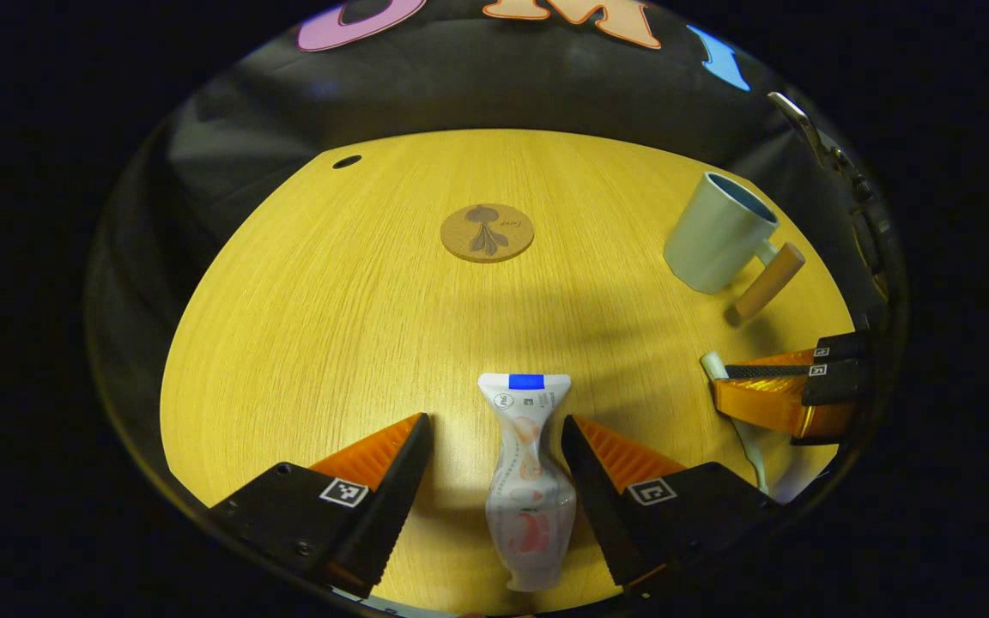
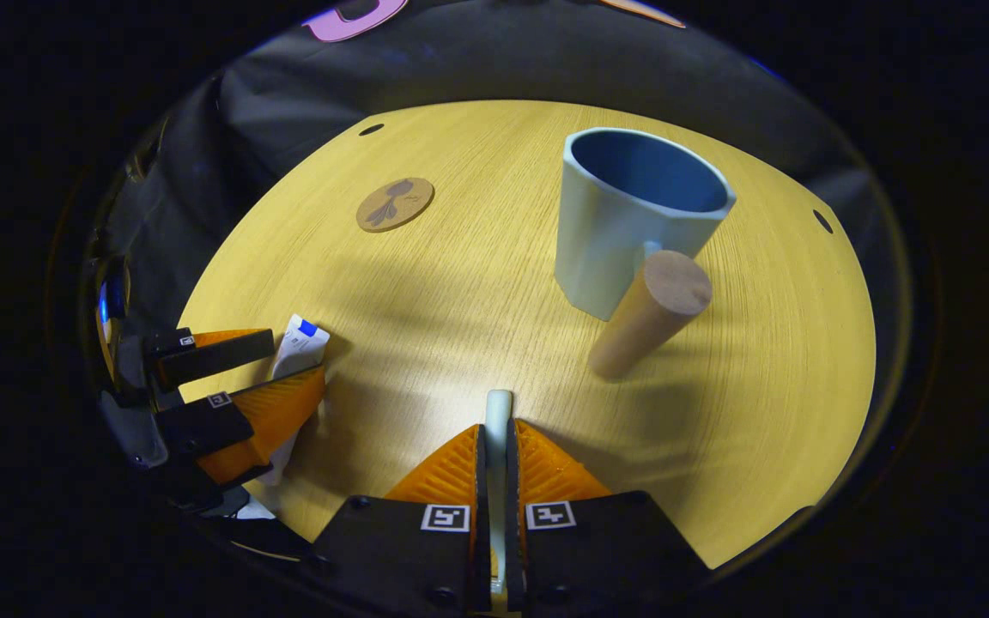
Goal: Put the toothbrush and toothpaste on the desktop into the cup, then pick up the cup and place it on the coaster on the desktop.
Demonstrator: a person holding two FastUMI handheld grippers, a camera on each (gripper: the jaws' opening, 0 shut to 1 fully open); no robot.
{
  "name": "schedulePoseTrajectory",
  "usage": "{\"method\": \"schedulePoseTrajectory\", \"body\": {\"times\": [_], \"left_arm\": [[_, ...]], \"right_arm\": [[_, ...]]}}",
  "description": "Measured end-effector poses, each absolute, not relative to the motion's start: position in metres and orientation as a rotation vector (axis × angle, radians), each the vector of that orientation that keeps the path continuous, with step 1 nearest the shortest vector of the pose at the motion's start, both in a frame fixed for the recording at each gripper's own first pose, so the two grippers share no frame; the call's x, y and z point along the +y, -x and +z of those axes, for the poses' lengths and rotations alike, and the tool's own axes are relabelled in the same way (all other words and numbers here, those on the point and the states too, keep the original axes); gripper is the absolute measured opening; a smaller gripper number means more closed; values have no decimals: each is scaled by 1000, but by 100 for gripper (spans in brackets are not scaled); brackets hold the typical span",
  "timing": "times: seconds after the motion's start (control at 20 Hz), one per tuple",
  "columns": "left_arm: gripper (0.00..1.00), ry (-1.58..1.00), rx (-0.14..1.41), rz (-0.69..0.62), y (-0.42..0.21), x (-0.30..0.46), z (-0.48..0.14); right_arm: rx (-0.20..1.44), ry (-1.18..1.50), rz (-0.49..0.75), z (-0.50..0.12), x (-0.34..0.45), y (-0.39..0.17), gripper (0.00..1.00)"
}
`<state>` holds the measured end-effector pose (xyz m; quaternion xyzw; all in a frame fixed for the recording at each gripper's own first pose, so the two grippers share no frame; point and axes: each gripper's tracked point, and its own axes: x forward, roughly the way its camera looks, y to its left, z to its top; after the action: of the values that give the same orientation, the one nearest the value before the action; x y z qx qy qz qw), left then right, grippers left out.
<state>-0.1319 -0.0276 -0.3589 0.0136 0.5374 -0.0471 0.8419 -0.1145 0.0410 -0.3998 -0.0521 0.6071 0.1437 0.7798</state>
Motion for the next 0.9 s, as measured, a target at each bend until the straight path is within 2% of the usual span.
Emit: {"method": "schedulePoseTrajectory", "body": {"times": [0.05,0.2,0.3,0.45,0.6,0.65,0.75,0.9], "left_arm": [[92,-34,1131,-100,133,-29,-358],[78,-38,1127,-123,131,-35,-359],[58,-32,1125,-136,131,-41,-359],[19,-13,1116,-132,131,-43,-359],[13,2,1111,-118,130,-44,-358],[7,14,1107,-102,129,-45,-357],[2,18,1101,-104,130,-47,-355],[1,70,1088,-107,128,-47,-353]], "right_arm": [[1311,110,311,-400,41,113,10],[1308,103,313,-400,40,114,10],[1303,99,313,-401,40,115,10],[1294,104,314,-400,40,115,10],[1284,120,316,-402,40,115,10],[1281,126,315,-402,40,114,10],[1269,143,316,-401,40,114,10],[1245,159,318,-400,40,114,10]]}}
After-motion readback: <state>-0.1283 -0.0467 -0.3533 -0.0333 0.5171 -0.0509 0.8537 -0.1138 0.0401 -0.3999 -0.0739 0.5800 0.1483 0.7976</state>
